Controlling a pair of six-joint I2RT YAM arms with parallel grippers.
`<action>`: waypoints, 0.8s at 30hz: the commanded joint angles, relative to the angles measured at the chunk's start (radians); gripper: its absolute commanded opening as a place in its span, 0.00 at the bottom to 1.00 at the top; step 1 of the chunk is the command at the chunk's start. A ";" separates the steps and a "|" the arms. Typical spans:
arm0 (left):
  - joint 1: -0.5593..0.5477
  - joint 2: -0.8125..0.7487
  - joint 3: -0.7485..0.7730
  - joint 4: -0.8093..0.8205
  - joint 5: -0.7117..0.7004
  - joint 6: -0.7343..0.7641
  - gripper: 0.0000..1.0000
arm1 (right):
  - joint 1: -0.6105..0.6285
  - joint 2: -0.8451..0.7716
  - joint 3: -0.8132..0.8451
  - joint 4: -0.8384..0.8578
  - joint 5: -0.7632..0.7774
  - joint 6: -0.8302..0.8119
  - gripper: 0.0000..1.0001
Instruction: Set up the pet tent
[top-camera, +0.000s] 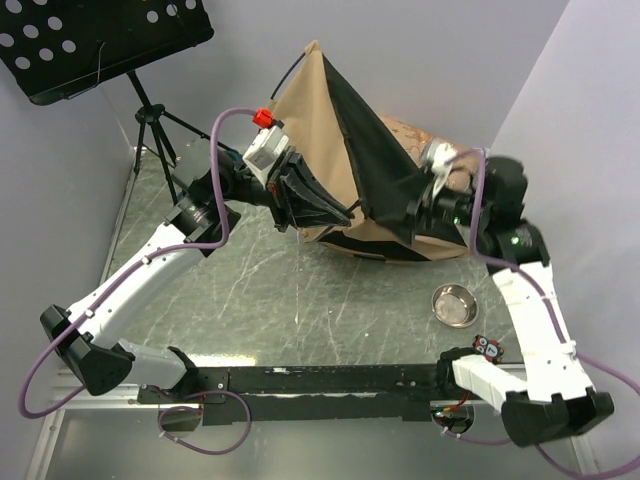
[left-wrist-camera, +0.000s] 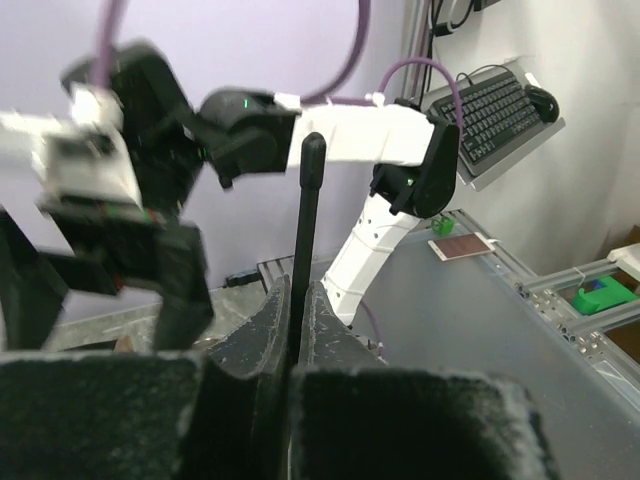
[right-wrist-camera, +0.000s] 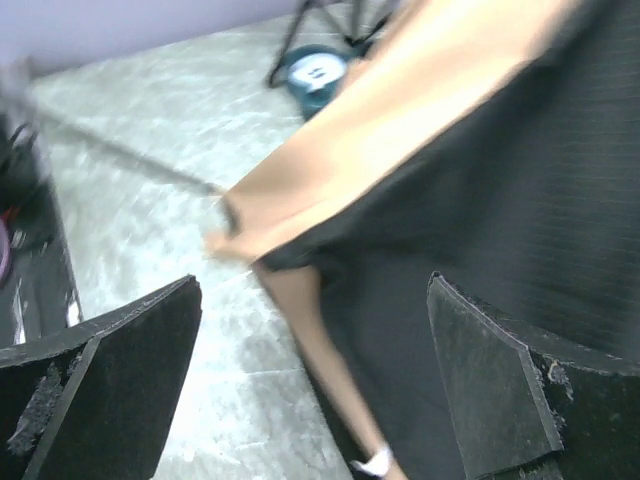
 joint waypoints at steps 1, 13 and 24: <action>0.014 -0.010 0.008 0.094 0.017 -0.104 0.01 | 0.050 -0.052 -0.176 0.100 -0.109 -0.181 1.00; 0.019 -0.004 0.009 0.075 0.009 -0.111 0.01 | 0.098 0.010 -0.359 0.488 -0.058 -0.173 0.99; 0.022 0.011 0.023 0.077 0.006 -0.128 0.01 | 0.150 0.060 -0.320 0.497 -0.032 -0.205 0.78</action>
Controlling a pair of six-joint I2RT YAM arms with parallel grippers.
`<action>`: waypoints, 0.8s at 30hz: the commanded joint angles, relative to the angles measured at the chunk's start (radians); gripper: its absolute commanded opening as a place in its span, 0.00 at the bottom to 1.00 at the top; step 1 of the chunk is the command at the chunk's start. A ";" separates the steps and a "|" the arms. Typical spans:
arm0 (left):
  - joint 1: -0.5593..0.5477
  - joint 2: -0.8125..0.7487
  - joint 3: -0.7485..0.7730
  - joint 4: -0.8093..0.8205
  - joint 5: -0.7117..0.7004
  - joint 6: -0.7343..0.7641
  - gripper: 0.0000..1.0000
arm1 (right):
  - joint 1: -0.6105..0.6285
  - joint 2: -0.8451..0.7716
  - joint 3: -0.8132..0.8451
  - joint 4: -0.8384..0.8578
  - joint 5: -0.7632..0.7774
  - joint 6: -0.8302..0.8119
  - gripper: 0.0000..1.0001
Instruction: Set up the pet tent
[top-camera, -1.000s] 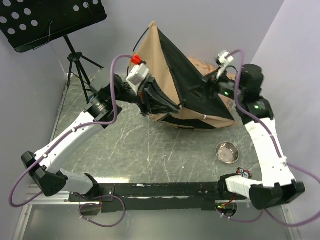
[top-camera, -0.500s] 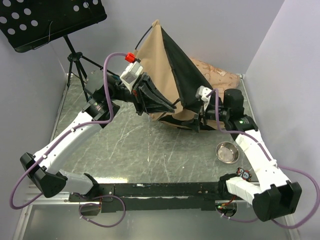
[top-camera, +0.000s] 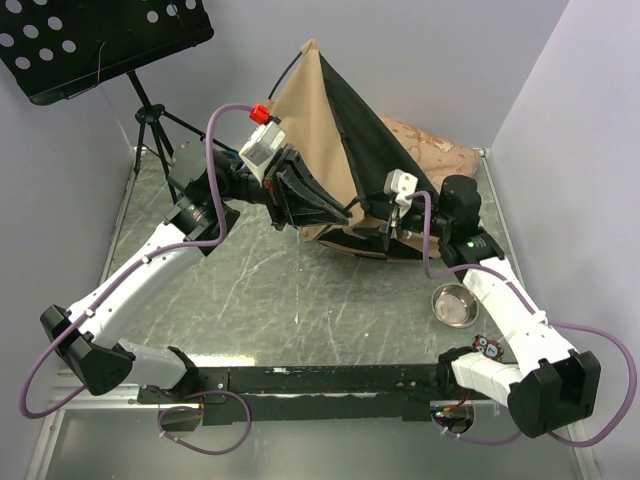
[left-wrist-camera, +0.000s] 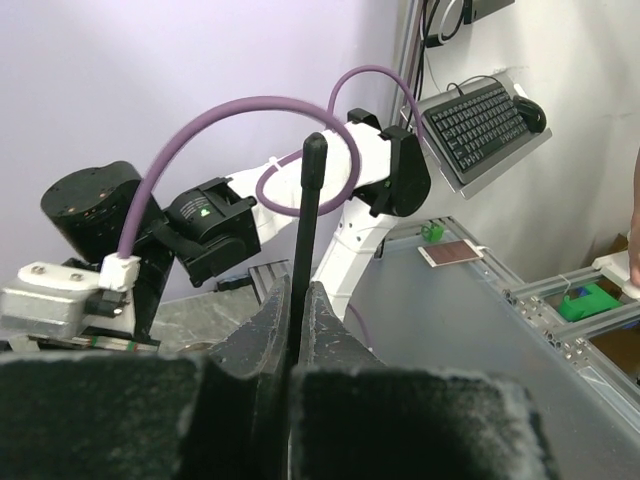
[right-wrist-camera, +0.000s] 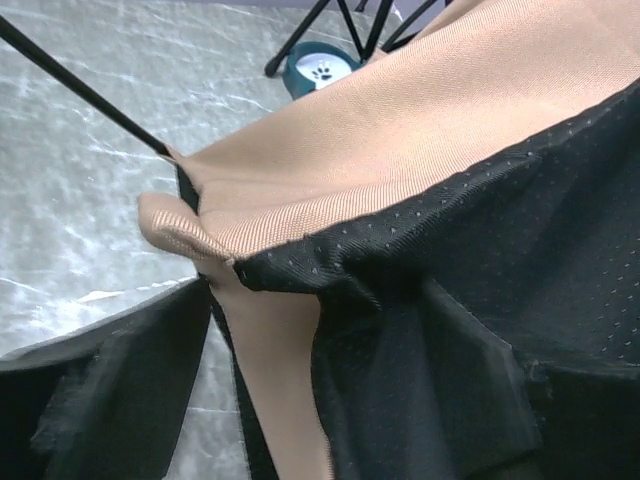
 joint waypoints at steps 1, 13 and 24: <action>0.009 0.017 0.038 -0.024 -0.012 -0.041 0.01 | 0.022 0.035 0.042 0.041 -0.023 -0.047 0.64; 0.064 0.045 0.063 -0.448 -0.182 0.018 0.01 | 0.023 0.012 0.139 0.031 -0.184 0.292 0.00; 0.115 0.057 0.006 -0.878 -0.157 0.400 0.01 | -0.066 0.099 0.188 0.181 -0.235 0.763 0.00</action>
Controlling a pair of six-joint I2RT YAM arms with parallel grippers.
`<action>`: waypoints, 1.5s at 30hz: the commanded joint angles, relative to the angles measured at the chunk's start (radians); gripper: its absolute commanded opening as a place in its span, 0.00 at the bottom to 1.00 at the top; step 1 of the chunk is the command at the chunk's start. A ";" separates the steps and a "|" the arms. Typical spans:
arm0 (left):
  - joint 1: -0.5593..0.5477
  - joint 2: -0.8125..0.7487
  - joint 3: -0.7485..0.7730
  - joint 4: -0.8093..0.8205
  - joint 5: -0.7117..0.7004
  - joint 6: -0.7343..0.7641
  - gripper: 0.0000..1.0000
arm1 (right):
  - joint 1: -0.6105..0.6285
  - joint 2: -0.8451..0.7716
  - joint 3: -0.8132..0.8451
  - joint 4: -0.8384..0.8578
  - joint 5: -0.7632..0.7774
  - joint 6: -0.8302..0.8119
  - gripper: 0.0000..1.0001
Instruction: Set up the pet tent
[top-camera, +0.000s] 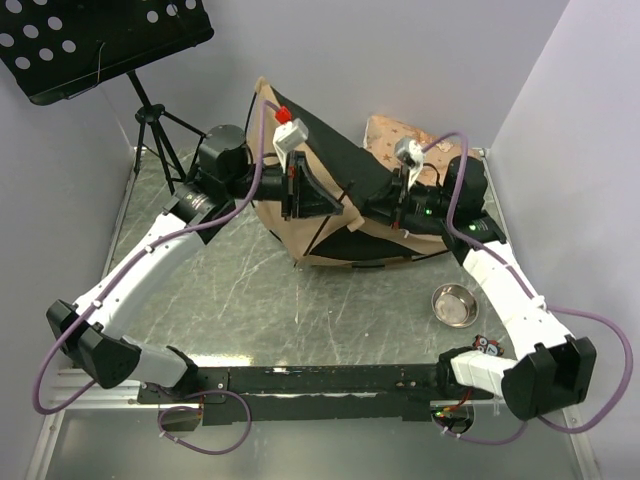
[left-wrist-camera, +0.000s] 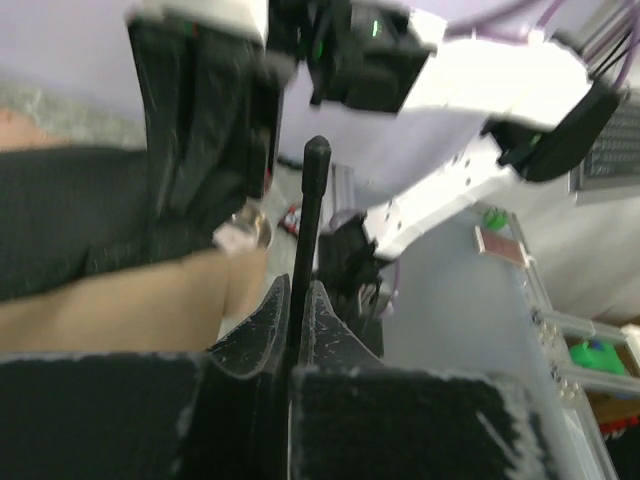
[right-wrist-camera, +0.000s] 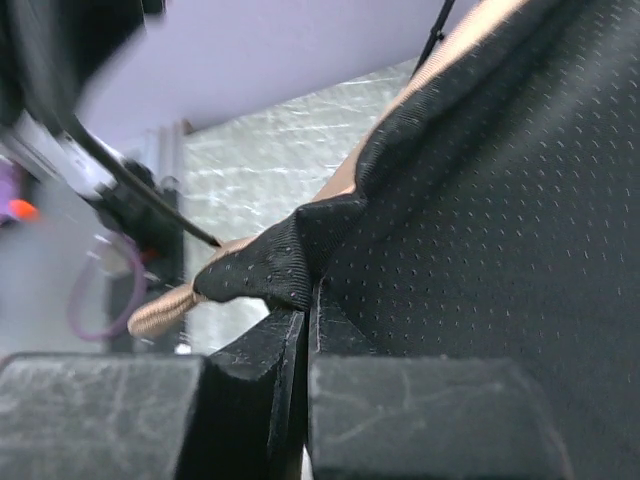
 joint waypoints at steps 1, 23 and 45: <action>0.026 0.027 -0.016 -0.340 0.052 0.237 0.01 | -0.037 0.027 0.064 0.136 -0.049 0.288 0.00; 0.002 0.104 -0.066 -0.481 -0.003 0.314 0.01 | -0.062 0.040 0.020 0.193 0.046 0.705 0.00; -0.002 0.159 0.063 -0.431 -0.038 0.212 0.01 | -0.007 -0.009 -0.011 0.118 0.077 0.573 0.00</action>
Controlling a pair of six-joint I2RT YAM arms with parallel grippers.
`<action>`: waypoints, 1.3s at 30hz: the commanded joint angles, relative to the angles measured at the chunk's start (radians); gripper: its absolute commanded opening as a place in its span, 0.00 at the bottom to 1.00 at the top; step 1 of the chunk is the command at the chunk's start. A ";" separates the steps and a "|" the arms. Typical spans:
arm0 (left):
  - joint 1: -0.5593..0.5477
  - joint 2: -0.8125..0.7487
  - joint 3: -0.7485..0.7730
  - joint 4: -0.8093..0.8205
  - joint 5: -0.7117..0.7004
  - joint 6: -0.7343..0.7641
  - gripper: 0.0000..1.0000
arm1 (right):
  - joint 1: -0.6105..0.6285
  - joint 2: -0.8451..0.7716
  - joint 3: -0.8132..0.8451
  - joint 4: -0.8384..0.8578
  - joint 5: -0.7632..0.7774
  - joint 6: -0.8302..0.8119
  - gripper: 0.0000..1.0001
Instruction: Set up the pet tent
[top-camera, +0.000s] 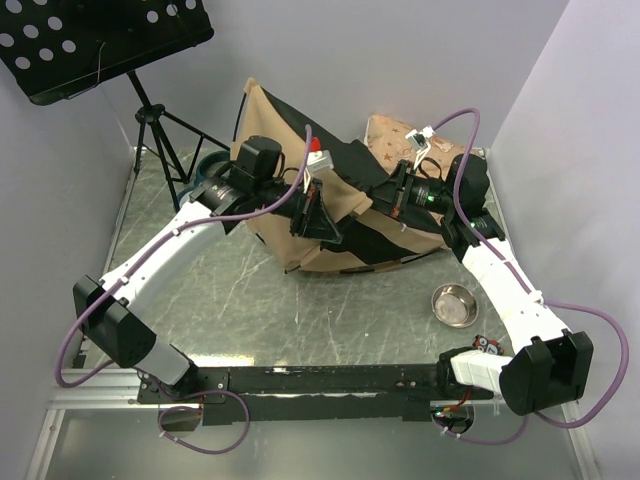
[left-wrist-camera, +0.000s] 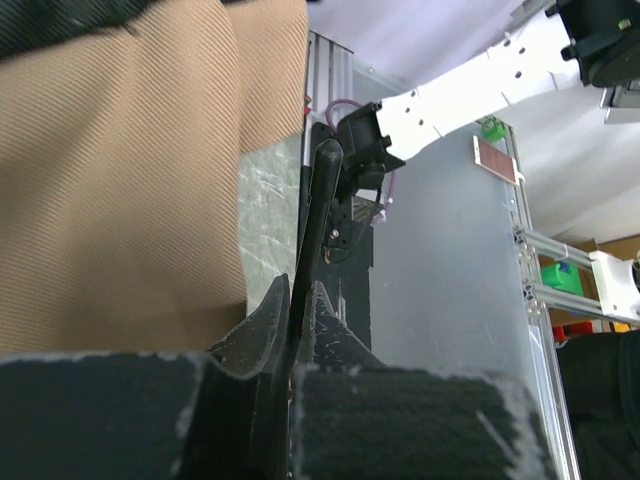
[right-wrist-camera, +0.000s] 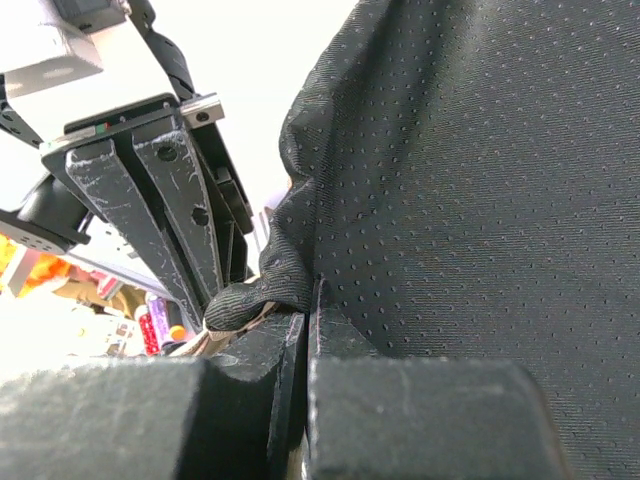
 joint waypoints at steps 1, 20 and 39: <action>0.015 0.036 0.040 -0.025 -0.085 -0.069 0.01 | 0.014 -0.045 -0.009 0.019 -0.024 -0.010 0.00; 0.050 0.034 -0.027 -0.038 -0.092 -0.065 0.01 | 0.010 -0.035 -0.014 0.108 -0.072 0.085 0.00; 0.051 0.050 0.089 0.038 -0.050 -0.160 0.01 | 0.079 -0.038 0.032 -0.143 -0.006 -0.202 0.00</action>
